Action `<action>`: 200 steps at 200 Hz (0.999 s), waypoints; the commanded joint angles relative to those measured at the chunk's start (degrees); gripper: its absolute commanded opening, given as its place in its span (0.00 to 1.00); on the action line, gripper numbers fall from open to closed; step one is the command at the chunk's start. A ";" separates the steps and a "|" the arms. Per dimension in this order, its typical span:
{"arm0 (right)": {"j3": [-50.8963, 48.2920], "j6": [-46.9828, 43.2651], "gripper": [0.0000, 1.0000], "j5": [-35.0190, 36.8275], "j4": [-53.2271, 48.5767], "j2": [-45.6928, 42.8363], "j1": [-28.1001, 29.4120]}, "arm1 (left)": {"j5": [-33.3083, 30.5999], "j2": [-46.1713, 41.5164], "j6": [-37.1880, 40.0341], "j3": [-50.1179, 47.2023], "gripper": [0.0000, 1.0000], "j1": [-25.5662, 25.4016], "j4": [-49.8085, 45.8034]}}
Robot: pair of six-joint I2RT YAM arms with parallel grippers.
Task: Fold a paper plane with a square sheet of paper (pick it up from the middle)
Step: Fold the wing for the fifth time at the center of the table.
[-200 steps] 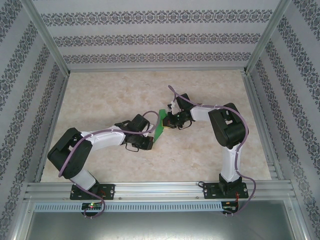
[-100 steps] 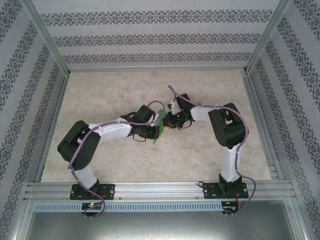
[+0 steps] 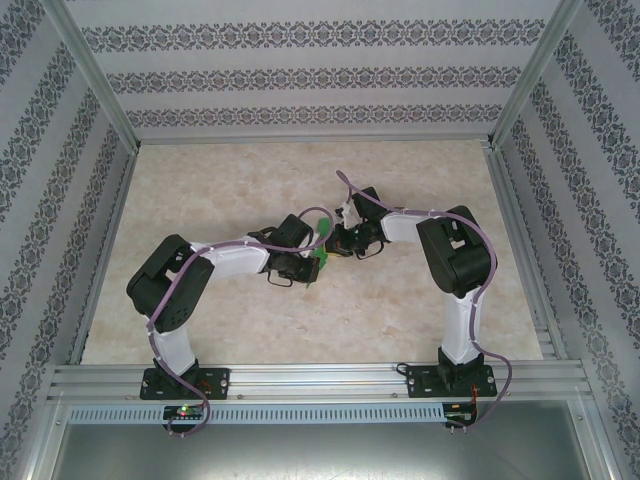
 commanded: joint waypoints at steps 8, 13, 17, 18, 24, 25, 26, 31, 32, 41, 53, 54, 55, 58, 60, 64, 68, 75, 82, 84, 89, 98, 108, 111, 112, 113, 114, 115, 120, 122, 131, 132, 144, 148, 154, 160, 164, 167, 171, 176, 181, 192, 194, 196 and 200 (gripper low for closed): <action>-2.23 -0.69 0.02 9.11 -5.54 3.25 -0.84 | -1.56 2.07 2.20 -2.53 0.02 1.06 0.47; -2.19 -0.73 0.02 9.06 -5.60 3.01 -0.85 | -1.59 2.18 2.20 -2.97 0.02 1.15 0.58; -2.19 -0.65 0.03 8.96 -5.63 2.85 -0.81 | -1.57 2.27 2.28 -3.28 0.02 1.21 0.80; -2.17 -0.62 0.03 8.95 -5.66 2.78 -0.83 | -1.59 2.29 2.29 -3.33 0.02 1.23 0.86; -2.15 -0.53 0.04 8.85 -5.67 2.49 -0.85 | -1.53 2.32 2.37 -3.69 0.02 1.31 0.94; -2.15 -0.56 0.04 8.81 -5.67 2.38 -0.85 | -1.53 2.40 2.37 -3.75 0.02 1.32 0.97; -2.15 -0.49 0.05 8.79 -5.68 2.33 -0.85 | -1.53 2.43 2.37 -3.83 0.02 1.33 0.99; -2.15 -0.44 0.05 8.78 -5.64 2.04 -0.85 | -1.48 2.48 2.55 -4.10 0.02 1.33 1.00; -2.15 -0.43 0.06 8.73 -5.62 1.98 -0.85 | -1.50 2.52 2.59 -4.18 0.02 1.33 1.00; -2.08 -0.23 0.07 8.72 -5.67 1.36 -0.86 | -1.69 2.61 2.93 -4.61 0.02 1.33 0.99; -2.14 -0.03 0.08 8.52 -5.78 0.38 -0.85 | -1.78 2.55 3.35 -5.43 0.02 1.42 0.83; -2.14 -0.01 0.08 8.51 -5.77 0.23 -0.85 | -1.79 2.51 3.44 -5.50 0.02 1.42 0.83; -2.15 0.00 0.08 8.51 -5.81 0.15 -0.85 | -1.79 2.45 3.48 -5.54 0.02 1.42 0.83; -2.12 0.01 0.09 8.49 -5.82 -0.23 -0.85 | -1.85 2.41 3.63 -5.77 0.02 1.42 0.83; -2.14 0.10 0.10 8.45 -5.85 -0.44 -0.88 | -1.87 2.39 3.70 -5.82 0.02 1.46 0.78; -2.15 0.23 0.11 8.41 -5.77 -0.95 -0.98 | -1.87 2.39 3.90 -6.04 0.02 1.48 0.64; -2.15 0.31 0.13 8.24 -5.78 -1.43 -0.98 | -1.87 2.31 4.13 -6.18 0.02 1.51 0.65; -2.17 0.53 0.17 8.15 -5.74 -2.48 -1.18 | -1.69 2.30 4.45 -6.59 0.02 1.51 0.60; -2.28 0.62 0.20 8.41 -5.69 -3.54 -1.37 | -1.30 2.14 4.89 -6.90 0.02 1.51 0.65; -2.31 0.63 0.21 8.48 -5.70 -3.79 -1.42 | -1.16 2.10 5.03 -7.02 0.02 1.51 0.67; -2.47 0.67 0.22 8.67 -5.77 -4.72 -1.56 | -0.87 2.00 5.35 -7.20 0.02 1.46 0.79; -2.73 0.73 0.23 8.53 -5.83 -6.08 -1.97 | -0.41 1.90 6.16 -7.62 0.02 1.51 0.85; -3.06 0.96 0.23 8.16 -5.81 -7.58 -2.41 | -0.08 1.77 7.03 -7.91 0.02 1.51 0.85; -3.14 0.94 0.23 8.09 -5.89 -8.17 -2.50 | -0.04 1.73 7.18 -7.95 0.02 1.51 0.78; -3.17 1.01 0.23 8.08 -5.92 -8.27 -2.56 | -0.08 1.70 7.24 -7.99 0.02 1.51 0.80; -3.23 1.04 0.23 8.07 -5.98 -8.45 -2.58 | -0.10 1.69 7.31 -8.01 0.02 1.51 0.77; -3.26 1.05 0.24 8.06 -6.00 -8.62 -2.55 | -0.11 1.69 7.39 -8.02 0.02 1.51 0.75; -3.23 1.06 0.24 8.06 -6.02 -8.80 -2.63 | -0.12 1.68 7.43 -8.03 0.02 1.51 0.70; -3.43 1.02 0.24 7.94 -6.20 -9.61 -2.67 | -0.11 1.60 7.68 -7.97 0.02 1.48 0.54; -3.48 1.06 0.24 7.83 -6.27 -9.86 -2.69 | -0.07 1.59 7.81 -8.00 0.02 1.50 0.54; -3.94 1.31 0.24 7.78 -6.53 -11.52 -2.87 | -0.02 1.70 8.29 -7.88 0.02 1.59 0.15; -4.01 1.32 0.24 7.79 -6.50 -11.70 -2.87 | -0.02 1.74 8.32 -7.87 0.02 1.60 0.18; -4.85 1.79 0.24 7.80 -6.58 -13.97 -2.87 | 0.49 1.94 8.69 -7.55 0.02 1.73 0.03; -5.35 2.08 0.24 7.58 -6.37 -14.76 -2.88 | 0.64 2.03 8.70 -7.50 0.02 1.73 -0.03; -6.12 2.98 0.24 6.97 -5.41 -15.83 -2.75 | 0.80 2.00 8.78 -7.40 0.02 1.77 0.01; -6.96 3.82 0.23 5.89 -4.16 -16.62 -2.63 | 0.94 2.00 8.80 -7.43 0.02 1.77 0.07; -7.49 4.82 0.21 5.00 -3.07 -17.05 -2.50 | 0.98 1.94 8.79 -7.50 0.02 1.77 0.18; -7.82 5.57 0.20 4.28 -2.14 -17.26 -2.30 | 1.00 1.95 8.89 -7.46 0.02 1.77 0.17; -8.17 6.40 0.19 3.40 -1.05 -17.37 -1.91 | 1.01 1.92 8.96 -7.34 0.02 1.77 0.20; -8.37 7.43 0.17 2.31 -0.07 -17.41 -1.43 | 1.05 1.93 9.02 -7.36 0.02 1.77 0.10; -8.52 8.44 0.15 1.36 1.14 -17.41 -0.81 | 1.07 1.93 9.07 -7.35 0.02 1.77 0.12; -9.09 10.92 0.12 -0.13 4.09 -17.50 0.50 | 1.16 1.94 9.14 -7.29 0.02 1.86 0.02; -9.22 11.31 0.11 -0.40 4.74 -17.46 0.71 | 1.28 1.88 9.23 -7.32 0.02 1.86 0.03; -9.36 11.98 0.11 -0.58 5.23 -17.49 0.90 | 1.35 1.86 9.23 -7.35 0.02 1.86 0.03; -9.59 12.98 0.10 -1.07 6.51 -17.50 1.26 | 1.47 1.81 9.27 -7.40 0.02 1.88 0.06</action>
